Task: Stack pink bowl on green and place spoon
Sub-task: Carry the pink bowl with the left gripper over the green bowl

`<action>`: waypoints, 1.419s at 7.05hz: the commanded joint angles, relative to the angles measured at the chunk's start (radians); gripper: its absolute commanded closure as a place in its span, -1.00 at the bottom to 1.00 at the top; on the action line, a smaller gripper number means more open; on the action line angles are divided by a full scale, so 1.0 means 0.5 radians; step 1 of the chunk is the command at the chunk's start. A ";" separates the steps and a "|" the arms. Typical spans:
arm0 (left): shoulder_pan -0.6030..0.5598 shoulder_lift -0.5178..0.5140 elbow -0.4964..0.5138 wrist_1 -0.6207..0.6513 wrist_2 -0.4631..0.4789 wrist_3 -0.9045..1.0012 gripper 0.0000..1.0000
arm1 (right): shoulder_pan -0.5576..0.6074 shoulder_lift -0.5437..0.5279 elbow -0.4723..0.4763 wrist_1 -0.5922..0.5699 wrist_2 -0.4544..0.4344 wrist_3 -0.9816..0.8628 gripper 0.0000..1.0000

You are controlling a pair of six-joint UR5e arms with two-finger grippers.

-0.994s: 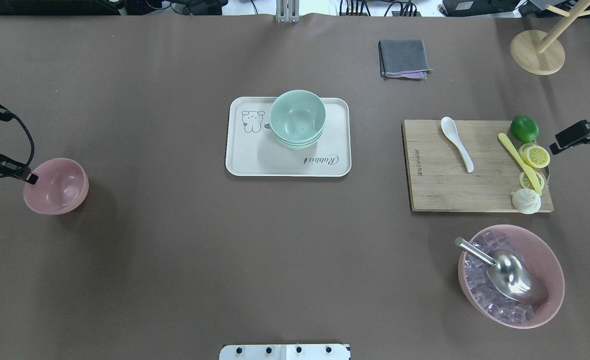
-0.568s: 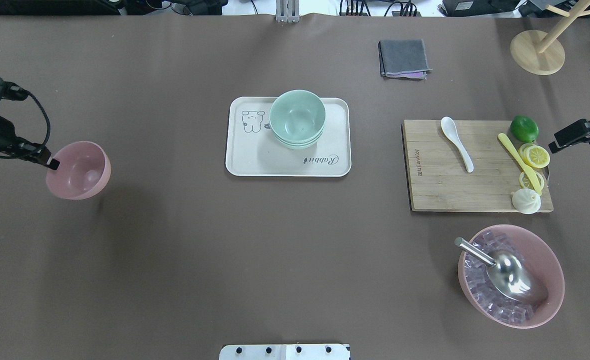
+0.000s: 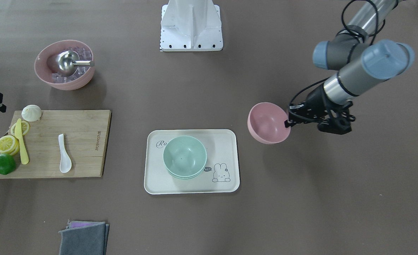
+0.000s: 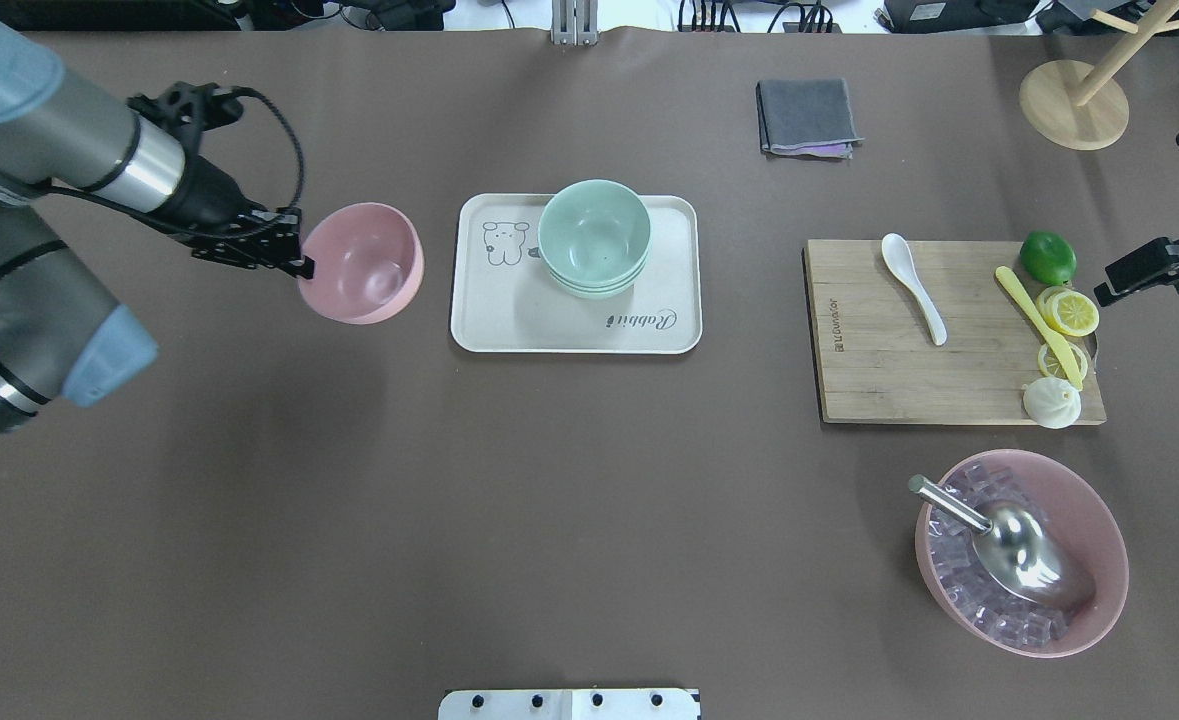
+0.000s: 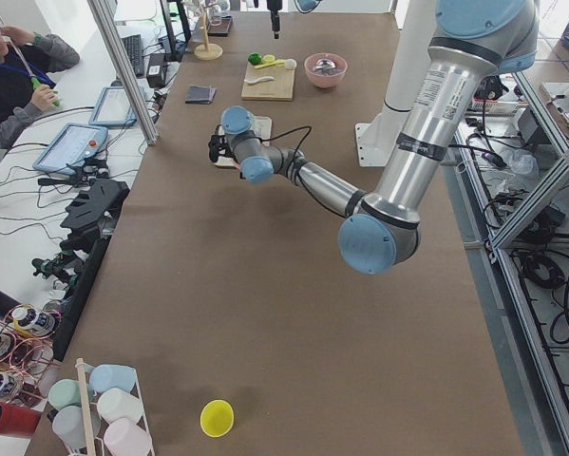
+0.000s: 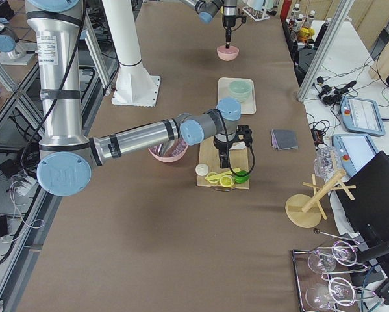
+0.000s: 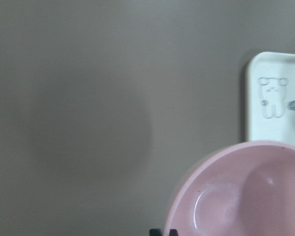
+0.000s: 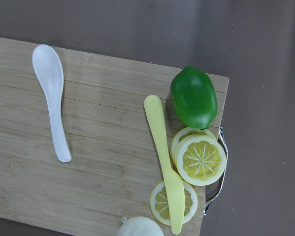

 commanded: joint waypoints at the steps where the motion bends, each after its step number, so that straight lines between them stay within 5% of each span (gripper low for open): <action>1: 0.248 -0.452 0.037 0.417 0.316 -0.283 1.00 | -0.001 0.001 -0.002 0.000 -0.002 0.000 -1.00; 3: 0.252 -0.638 0.110 0.570 0.402 -0.363 1.00 | -0.004 0.004 -0.005 0.000 -0.002 0.000 -1.00; 5: 0.264 -0.850 0.398 0.558 0.525 -0.446 1.00 | -0.004 0.007 -0.002 0.000 -0.002 0.000 -1.00; 10: 0.283 -0.936 0.573 0.527 0.611 -0.446 1.00 | -0.004 0.010 -0.002 0.000 -0.002 0.000 -1.00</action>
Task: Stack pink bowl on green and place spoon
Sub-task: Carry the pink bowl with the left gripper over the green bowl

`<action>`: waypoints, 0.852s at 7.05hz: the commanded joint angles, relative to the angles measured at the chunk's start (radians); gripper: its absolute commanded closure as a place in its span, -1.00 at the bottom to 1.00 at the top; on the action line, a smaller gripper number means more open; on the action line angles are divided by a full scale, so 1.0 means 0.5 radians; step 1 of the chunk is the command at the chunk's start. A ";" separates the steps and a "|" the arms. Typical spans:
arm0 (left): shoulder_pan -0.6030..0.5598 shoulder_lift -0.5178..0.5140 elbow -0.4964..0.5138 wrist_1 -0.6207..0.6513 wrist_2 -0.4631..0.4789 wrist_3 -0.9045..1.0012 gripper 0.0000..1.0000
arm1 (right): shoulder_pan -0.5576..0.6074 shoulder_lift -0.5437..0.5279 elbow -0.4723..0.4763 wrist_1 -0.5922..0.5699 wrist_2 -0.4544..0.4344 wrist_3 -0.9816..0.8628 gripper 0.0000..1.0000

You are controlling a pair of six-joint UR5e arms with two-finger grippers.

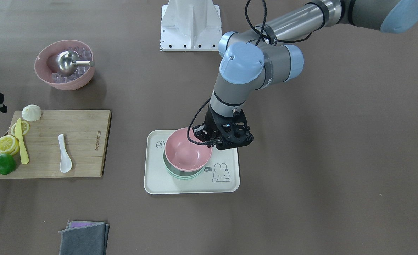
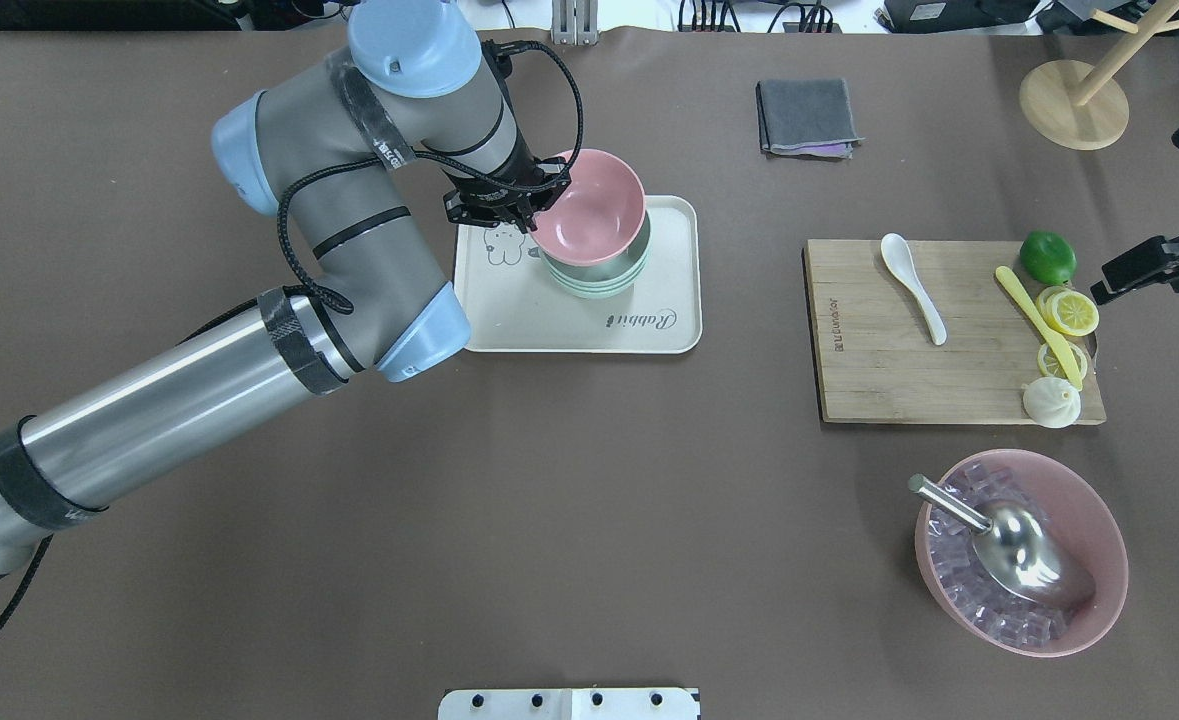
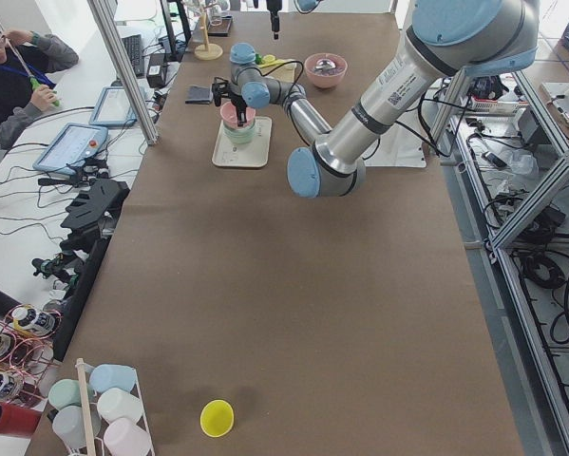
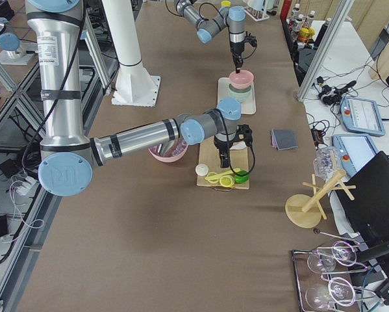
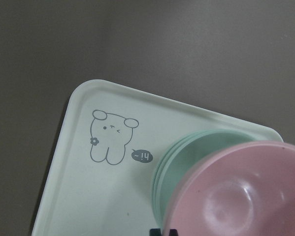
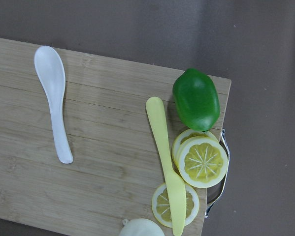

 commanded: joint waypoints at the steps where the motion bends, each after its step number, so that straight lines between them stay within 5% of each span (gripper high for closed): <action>1: 0.026 -0.039 0.069 -0.032 0.069 -0.002 1.00 | 0.000 0.000 0.000 0.000 0.000 0.001 -1.00; 6: 0.103 -0.036 0.137 -0.063 0.121 0.004 1.00 | 0.003 0.000 0.000 0.000 0.000 0.001 -1.00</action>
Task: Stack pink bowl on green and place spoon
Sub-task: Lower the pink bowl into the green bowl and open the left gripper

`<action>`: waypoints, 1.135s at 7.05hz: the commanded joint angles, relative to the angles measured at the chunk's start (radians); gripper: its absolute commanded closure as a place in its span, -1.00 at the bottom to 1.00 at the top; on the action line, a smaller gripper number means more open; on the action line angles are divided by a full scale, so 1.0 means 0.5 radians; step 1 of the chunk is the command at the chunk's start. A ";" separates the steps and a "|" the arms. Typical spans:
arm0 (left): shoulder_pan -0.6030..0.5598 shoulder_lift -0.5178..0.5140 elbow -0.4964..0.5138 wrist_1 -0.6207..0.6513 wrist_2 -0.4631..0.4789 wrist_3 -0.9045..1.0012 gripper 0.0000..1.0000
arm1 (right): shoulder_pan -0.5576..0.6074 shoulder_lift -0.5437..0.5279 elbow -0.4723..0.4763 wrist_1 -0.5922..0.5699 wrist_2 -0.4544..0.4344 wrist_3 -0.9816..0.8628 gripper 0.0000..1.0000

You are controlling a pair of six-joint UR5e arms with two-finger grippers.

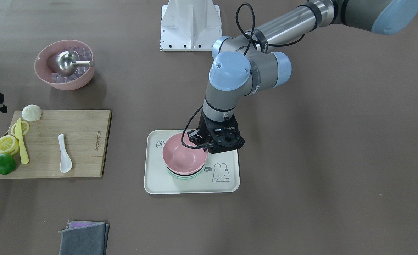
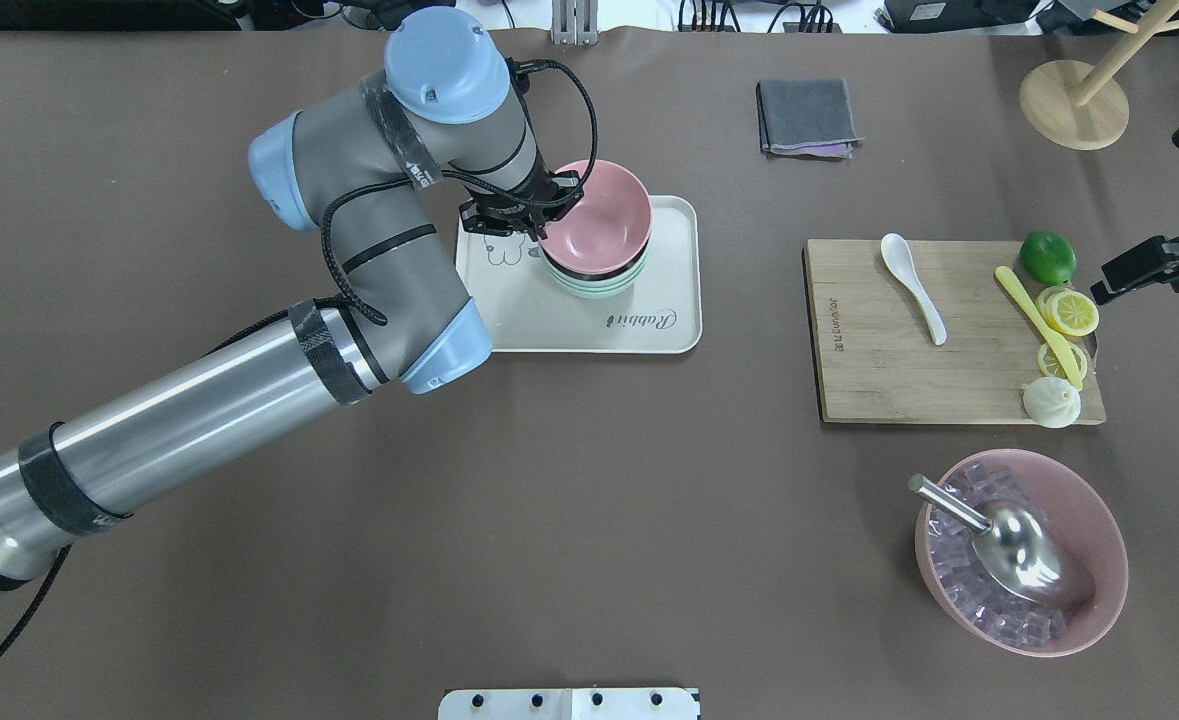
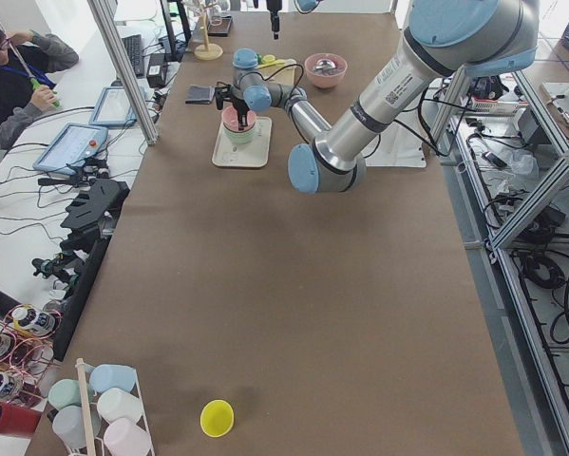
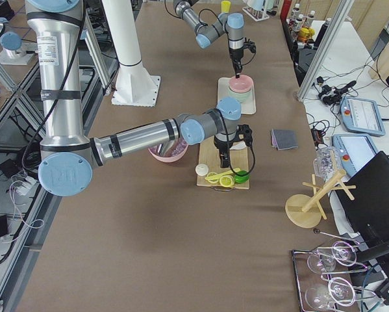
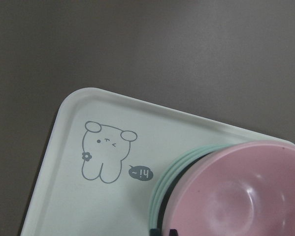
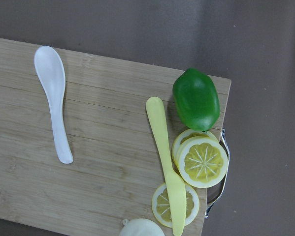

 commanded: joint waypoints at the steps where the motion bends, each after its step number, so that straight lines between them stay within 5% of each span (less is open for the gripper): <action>1: 0.036 0.003 0.015 -0.002 0.020 0.001 1.00 | 0.000 0.000 -0.003 0.000 0.000 0.000 -1.00; 5: 0.036 0.003 0.030 -0.026 0.020 0.007 1.00 | -0.001 0.000 0.000 0.000 0.000 0.000 -1.00; 6: 0.036 0.012 0.033 -0.093 0.020 0.010 0.15 | -0.001 0.000 -0.003 0.000 0.000 0.000 -1.00; 7: 0.036 0.021 0.045 -0.136 0.023 0.019 -0.95 | -0.001 0.000 -0.003 0.000 0.000 0.000 -1.00; 8: 0.033 0.021 0.039 -0.137 0.026 0.053 -0.97 | -0.001 0.003 -0.003 0.000 0.000 0.000 -1.00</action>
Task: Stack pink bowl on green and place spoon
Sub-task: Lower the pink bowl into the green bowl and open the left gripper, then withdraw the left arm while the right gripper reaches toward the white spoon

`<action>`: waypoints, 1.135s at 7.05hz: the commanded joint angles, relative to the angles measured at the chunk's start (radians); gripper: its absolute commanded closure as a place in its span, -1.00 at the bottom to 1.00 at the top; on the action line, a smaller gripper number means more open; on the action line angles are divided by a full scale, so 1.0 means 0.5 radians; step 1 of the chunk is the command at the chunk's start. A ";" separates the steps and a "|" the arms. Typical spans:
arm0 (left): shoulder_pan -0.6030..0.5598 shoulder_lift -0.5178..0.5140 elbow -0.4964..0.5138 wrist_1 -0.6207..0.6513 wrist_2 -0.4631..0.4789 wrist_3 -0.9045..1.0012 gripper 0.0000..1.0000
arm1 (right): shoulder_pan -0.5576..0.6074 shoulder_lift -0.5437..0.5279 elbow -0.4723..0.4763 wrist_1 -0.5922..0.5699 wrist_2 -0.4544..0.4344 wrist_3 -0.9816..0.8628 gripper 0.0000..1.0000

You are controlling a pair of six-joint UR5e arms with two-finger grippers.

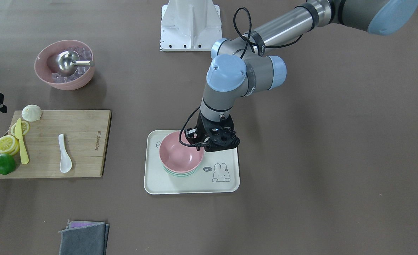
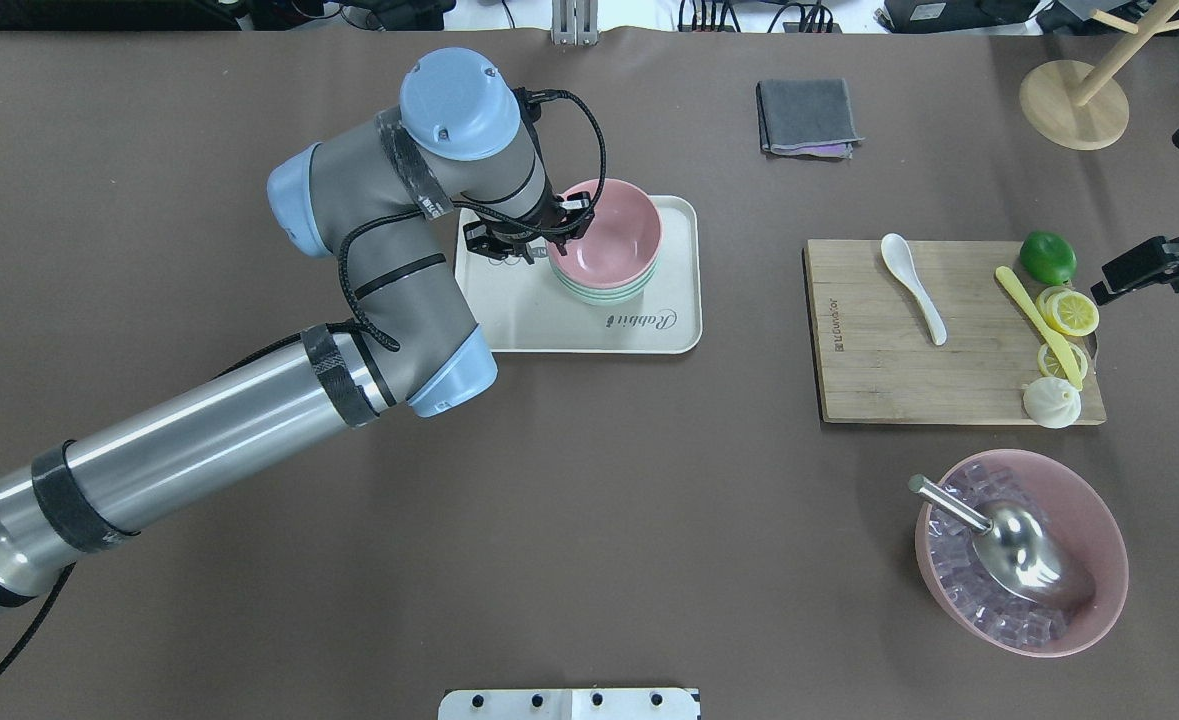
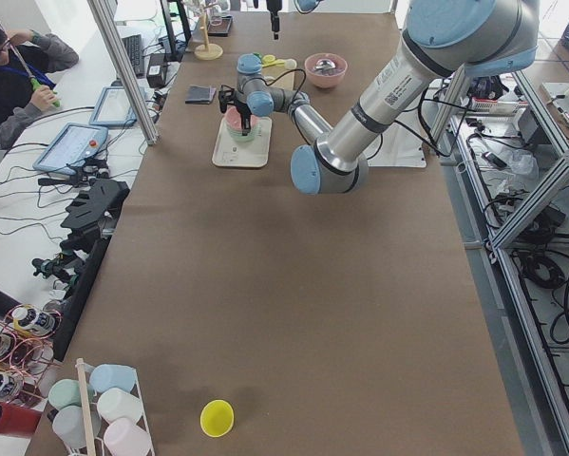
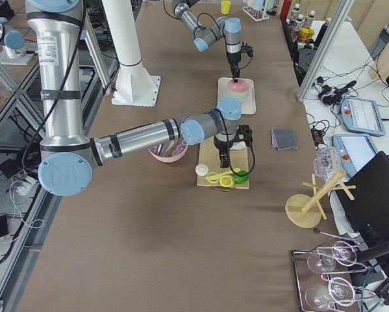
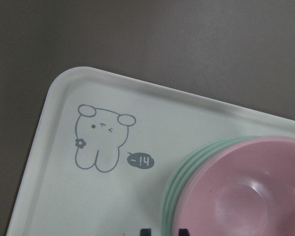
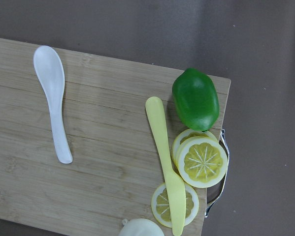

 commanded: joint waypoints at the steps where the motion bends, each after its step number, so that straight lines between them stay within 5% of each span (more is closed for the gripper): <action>1: -0.033 0.007 -0.025 -0.016 -0.015 0.111 -0.97 | -0.003 0.008 0.000 0.000 0.000 0.000 -1.00; 4: -0.329 0.364 -0.382 0.057 -0.535 0.378 -0.97 | -0.031 0.063 -0.006 -0.003 -0.006 0.000 -1.00; 8: -0.869 1.011 -1.174 1.067 -0.659 1.822 -0.98 | -0.236 0.302 -0.110 0.000 -0.168 0.330 -1.00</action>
